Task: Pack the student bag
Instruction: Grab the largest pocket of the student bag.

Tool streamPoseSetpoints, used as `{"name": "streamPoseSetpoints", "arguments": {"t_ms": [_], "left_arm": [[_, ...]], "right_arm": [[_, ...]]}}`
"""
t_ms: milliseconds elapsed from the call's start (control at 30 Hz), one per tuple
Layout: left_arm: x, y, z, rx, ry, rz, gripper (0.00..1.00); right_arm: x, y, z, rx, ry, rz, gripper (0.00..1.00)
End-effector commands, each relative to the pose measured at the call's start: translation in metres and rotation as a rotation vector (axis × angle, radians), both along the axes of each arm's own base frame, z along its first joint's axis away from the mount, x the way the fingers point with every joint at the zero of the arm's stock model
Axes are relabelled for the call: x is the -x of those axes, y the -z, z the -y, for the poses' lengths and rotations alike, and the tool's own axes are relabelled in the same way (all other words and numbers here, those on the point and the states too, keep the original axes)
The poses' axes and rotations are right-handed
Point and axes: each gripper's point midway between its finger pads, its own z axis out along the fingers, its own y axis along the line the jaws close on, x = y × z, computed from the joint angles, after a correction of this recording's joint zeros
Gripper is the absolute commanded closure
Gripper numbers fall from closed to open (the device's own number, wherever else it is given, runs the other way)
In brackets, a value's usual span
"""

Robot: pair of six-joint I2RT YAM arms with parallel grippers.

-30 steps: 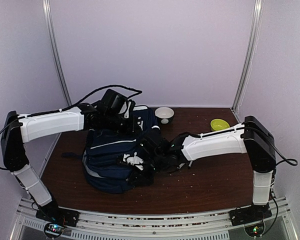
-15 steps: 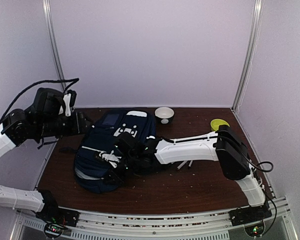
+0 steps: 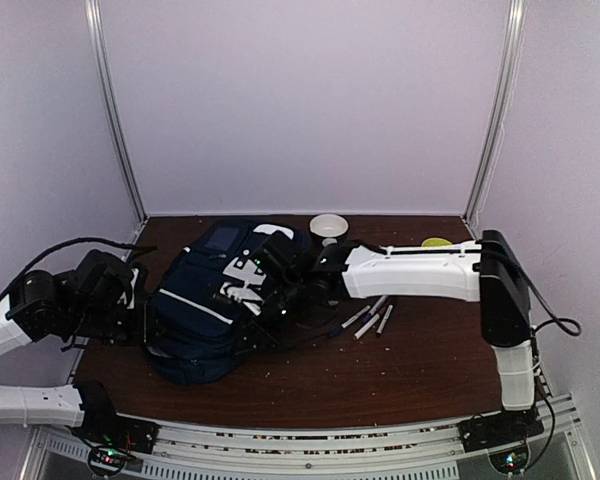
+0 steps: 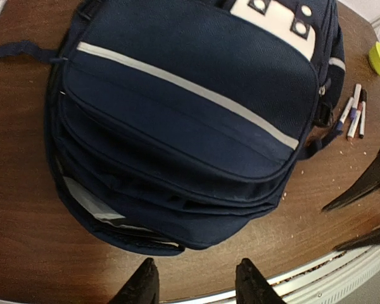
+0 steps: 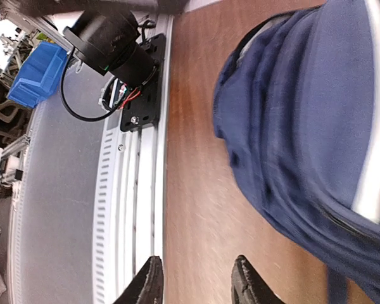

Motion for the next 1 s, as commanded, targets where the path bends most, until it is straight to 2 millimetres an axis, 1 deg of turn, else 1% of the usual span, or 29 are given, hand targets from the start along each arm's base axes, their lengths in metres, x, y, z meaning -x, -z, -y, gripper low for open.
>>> {"name": "streamPoseSetpoints", "arguments": {"t_ms": [0, 100, 200, 333, 400, 433, 533, 600, 667, 867, 967], "left_arm": [[0.003, 0.007, 0.042, 0.131, 0.090, 0.003, 0.57], [0.007, 0.018, 0.059, 0.097, 0.148, 0.036, 0.55], [0.011, 0.040, 0.067, 0.065, 0.141, 0.017, 0.54], [0.019, 0.061, 0.079, 0.037, 0.100, -0.006, 0.56], [0.025, 0.070, 0.083, 0.008, 0.081, -0.021, 0.60], [0.028, 0.074, 0.084, 0.003, 0.040, -0.035, 0.63], [0.041, 0.088, 0.084, -0.045, -0.017, -0.081, 0.67], [0.046, 0.097, 0.080, -0.068, -0.061, -0.114, 0.65], [0.048, 0.103, 0.071, -0.097, -0.111, -0.131, 0.62], [0.036, 0.098, 0.058, -0.105, -0.188, -0.062, 0.51], [0.030, 0.101, 0.062, -0.070, -0.185, -0.052, 0.48]], "right_arm": [[-0.026, -0.022, 0.043, -0.011, -0.045, 0.199, 0.64], [-0.045, -0.015, 0.061, 0.019, -0.047, 0.286, 0.66], [-0.060, -0.015, 0.070, 0.019, -0.020, 0.317, 0.66], [-0.067, -0.021, 0.074, 0.011, 0.006, 0.337, 0.66], [-0.067, -0.020, 0.074, 0.008, 0.009, 0.336, 0.66], [-0.067, -0.020, 0.074, 0.007, 0.010, 0.336, 0.67], [-0.068, -0.014, 0.074, 0.013, 0.001, 0.337, 0.66], [-0.069, -0.012, 0.072, 0.012, -0.004, 0.347, 0.66], [-0.071, -0.009, 0.072, 0.016, -0.003, 0.355, 0.66], [-0.069, -0.011, 0.071, 0.006, -0.005, 0.348, 0.66], [-0.068, -0.011, 0.072, 0.003, -0.005, 0.345, 0.66]]}}
